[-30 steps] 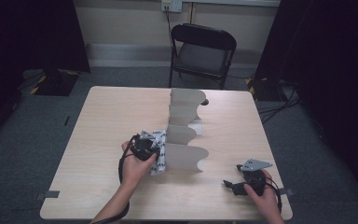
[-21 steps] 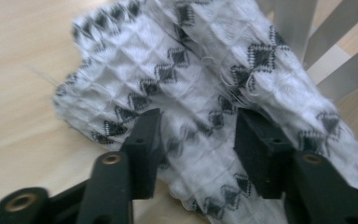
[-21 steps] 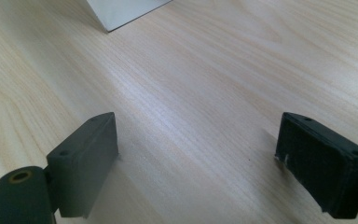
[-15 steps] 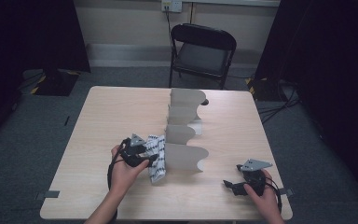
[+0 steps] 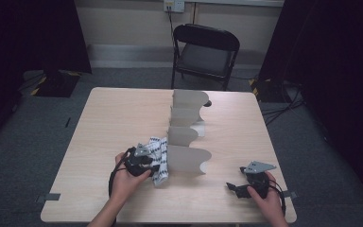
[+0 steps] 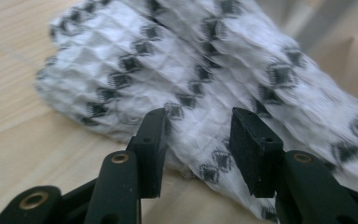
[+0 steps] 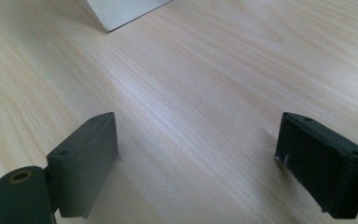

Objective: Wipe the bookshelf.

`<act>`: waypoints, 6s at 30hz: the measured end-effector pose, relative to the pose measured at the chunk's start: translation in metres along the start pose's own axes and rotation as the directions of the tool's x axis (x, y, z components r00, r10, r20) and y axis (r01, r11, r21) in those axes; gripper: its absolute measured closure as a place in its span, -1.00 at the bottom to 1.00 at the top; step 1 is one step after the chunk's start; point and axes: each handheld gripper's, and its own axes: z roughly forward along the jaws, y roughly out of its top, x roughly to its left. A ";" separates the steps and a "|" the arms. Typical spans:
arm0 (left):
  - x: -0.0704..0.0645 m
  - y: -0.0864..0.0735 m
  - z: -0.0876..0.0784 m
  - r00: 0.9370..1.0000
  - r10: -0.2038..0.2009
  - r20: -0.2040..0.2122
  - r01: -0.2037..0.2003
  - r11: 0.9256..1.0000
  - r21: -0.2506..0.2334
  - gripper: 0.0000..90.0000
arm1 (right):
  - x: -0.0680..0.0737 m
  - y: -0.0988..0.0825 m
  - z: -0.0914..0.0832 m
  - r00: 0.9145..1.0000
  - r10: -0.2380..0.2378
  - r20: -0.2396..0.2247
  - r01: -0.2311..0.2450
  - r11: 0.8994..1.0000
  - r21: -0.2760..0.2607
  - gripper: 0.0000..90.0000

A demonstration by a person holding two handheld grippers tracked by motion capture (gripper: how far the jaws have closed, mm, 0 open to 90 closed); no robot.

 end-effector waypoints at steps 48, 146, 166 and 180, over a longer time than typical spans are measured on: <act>-0.015 -0.026 -0.019 0.999 0.024 0.031 -0.025 0.999 0.028 0.09 | 0.000 0.000 0.000 1.000 0.000 0.000 0.000 1.000 0.000 -0.73; 0.040 -0.063 -0.040 0.996 0.049 -0.072 -0.051 0.998 -0.034 -0.64 | 0.118 0.065 0.066 0.951 -0.223 -0.213 0.213 0.975 -0.071 -0.19; 0.040 -0.063 -0.039 0.996 0.047 -0.070 -0.050 0.998 -0.034 -0.66 | 0.116 0.085 0.053 0.964 -0.206 -0.166 0.203 0.979 -0.036 0.70; 0.040 -0.063 -0.039 0.996 0.047 -0.070 -0.050 0.998 -0.034 -0.66 | 0.112 0.151 -0.023 0.956 -0.255 -0.145 0.221 0.950 -0.219 0.70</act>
